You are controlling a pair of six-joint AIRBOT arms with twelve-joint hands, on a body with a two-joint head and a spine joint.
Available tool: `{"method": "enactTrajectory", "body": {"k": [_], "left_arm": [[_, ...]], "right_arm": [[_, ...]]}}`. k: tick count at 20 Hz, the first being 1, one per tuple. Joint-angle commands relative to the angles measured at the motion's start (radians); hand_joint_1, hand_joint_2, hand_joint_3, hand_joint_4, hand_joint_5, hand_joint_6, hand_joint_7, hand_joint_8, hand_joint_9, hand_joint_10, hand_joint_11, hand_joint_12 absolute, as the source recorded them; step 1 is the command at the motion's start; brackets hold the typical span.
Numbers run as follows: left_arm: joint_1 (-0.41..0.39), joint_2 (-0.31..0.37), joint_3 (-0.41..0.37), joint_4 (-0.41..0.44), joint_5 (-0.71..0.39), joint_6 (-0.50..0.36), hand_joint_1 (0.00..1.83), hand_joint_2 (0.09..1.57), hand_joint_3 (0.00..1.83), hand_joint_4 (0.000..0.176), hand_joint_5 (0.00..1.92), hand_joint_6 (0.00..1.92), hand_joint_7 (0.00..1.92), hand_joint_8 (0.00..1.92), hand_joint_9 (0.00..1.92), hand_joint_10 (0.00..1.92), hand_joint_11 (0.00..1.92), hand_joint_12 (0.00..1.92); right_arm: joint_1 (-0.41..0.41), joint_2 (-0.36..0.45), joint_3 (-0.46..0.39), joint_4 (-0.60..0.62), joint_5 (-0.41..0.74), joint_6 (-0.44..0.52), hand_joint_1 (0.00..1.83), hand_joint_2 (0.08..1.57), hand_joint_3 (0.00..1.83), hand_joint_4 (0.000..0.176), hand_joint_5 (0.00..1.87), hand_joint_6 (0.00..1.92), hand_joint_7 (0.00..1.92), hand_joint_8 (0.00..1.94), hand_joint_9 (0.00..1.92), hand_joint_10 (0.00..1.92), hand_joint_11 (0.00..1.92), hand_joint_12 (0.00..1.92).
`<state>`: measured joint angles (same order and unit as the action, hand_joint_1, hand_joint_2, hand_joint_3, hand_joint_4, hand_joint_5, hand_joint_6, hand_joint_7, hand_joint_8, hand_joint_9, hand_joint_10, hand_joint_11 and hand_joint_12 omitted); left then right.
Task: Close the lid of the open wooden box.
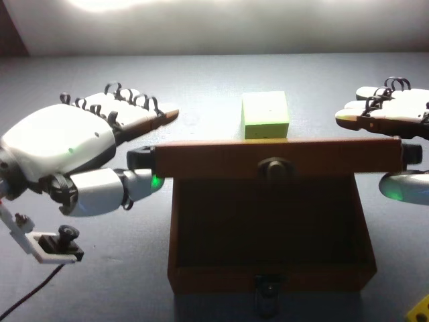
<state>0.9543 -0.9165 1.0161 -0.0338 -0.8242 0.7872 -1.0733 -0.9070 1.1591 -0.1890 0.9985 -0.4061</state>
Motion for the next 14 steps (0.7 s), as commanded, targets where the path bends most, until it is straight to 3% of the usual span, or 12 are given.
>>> {"method": "enactTrajectory", "body": {"k": [1,4,5,8,14], "left_arm": [[0.006,0.007,-0.001,-0.021,-0.139,-0.016,0.00,1.50,0.02,0.000,0.06,0.00,0.13,0.00,0.12,0.00,0.03,0.04],[0.042,0.013,-0.010,-0.047,-0.156,-0.018,0.14,1.51,0.00,0.000,0.07,0.01,0.13,0.01,0.20,0.01,0.04,0.09],[0.049,0.016,-0.013,-0.051,-0.160,-0.018,0.22,1.51,0.00,0.000,0.09,0.00,0.15,0.00,0.21,0.00,0.01,0.21],[0.102,0.032,-0.036,-0.084,-0.192,-0.018,0.63,1.44,0.00,0.000,0.15,0.00,0.15,0.00,0.19,0.01,0.00,0.39],[0.156,0.045,-0.054,-0.124,-0.232,-0.019,0.94,1.33,0.00,0.000,0.16,0.00,0.22,0.00,0.18,0.00,0.00,0.47]], "right_arm": [[0.002,0.004,-0.003,0.033,0.119,0.009,0.52,1.26,0.00,0.000,0.23,0.00,0.19,0.00,0.09,0.01,0.20,0.06],[-0.013,0.004,-0.003,0.034,0.119,0.015,0.60,1.22,0.00,0.006,0.20,0.00,0.17,0.00,0.10,0.00,0.20,0.06],[-0.016,0.004,-0.003,0.034,0.119,0.015,0.61,1.22,0.00,0.004,0.20,0.00,0.17,0.00,0.10,0.00,0.20,0.06],[-0.022,0.003,-0.004,0.034,0.119,0.015,0.62,1.21,0.00,0.003,0.19,0.00,0.16,0.00,0.10,0.00,0.18,0.06],[-0.027,0.001,-0.004,0.034,0.119,0.018,0.69,1.19,0.00,0.000,0.20,0.00,0.17,0.00,0.09,0.00,0.17,0.06]]}}
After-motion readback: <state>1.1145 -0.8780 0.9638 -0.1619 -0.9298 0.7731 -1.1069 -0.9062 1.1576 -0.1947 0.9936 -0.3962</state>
